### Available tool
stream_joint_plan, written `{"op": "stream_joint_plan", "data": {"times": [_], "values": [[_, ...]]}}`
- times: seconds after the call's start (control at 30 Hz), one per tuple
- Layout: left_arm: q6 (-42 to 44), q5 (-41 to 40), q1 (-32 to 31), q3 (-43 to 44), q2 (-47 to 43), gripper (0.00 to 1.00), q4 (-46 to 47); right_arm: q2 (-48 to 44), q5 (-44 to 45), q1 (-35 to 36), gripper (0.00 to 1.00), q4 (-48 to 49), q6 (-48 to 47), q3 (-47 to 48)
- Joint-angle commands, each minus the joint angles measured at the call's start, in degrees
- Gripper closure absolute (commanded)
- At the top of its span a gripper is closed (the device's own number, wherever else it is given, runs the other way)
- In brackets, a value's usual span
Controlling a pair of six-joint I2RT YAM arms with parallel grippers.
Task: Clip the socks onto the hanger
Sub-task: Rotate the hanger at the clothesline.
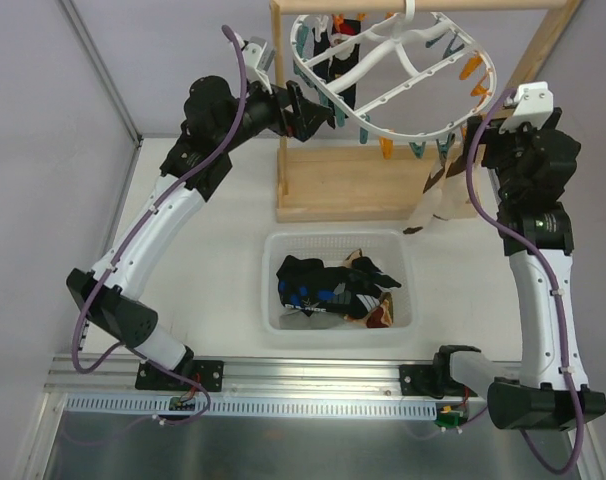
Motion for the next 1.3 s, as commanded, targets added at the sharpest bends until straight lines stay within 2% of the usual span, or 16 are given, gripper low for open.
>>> {"op": "stream_joint_plan", "data": {"times": [0.0, 0.1, 0.27, 0.53, 0.77, 0.97, 1.27], "values": [[1.09, 0.29, -0.36, 5.91, 3.66, 0.01, 5.67, -0.49, -3.98, -3.26, 0.09, 1.43, 5.65, 4.14], [1.44, 1.87, -0.71, 9.94, 7.35, 0.01, 6.91, -1.19, -7.59, -4.42, 0.09, -0.77, 8.45, 6.34], [0.13, 4.68, -1.85, 14.87, 11.76, 0.04, 8.05, -5.32, -20.50, -4.42, 0.09, -1.13, 12.94, 4.51], [-0.57, 3.89, -5.01, 12.25, 11.16, 0.07, 10.94, -11.21, -34.75, -3.54, 0.06, 1.59, 19.98, 3.71], [-2.51, 1.96, -8.71, 1.97, 6.76, 0.11, 19.91, -5.52, -30.20, 2.52, 0.07, -1.38, 20.59, 6.25], [-3.65, 2.40, -10.03, 2.40, 6.85, 0.12, 19.83, -2.42, -19.48, 10.08, 0.08, -3.32, 22.97, 7.67], [-1.20, -0.05, -10.30, -1.55, 2.02, 0.11, 16.68, 1.17, -12.53, 11.84, 0.09, -4.55, 22.80, 6.78]]}}
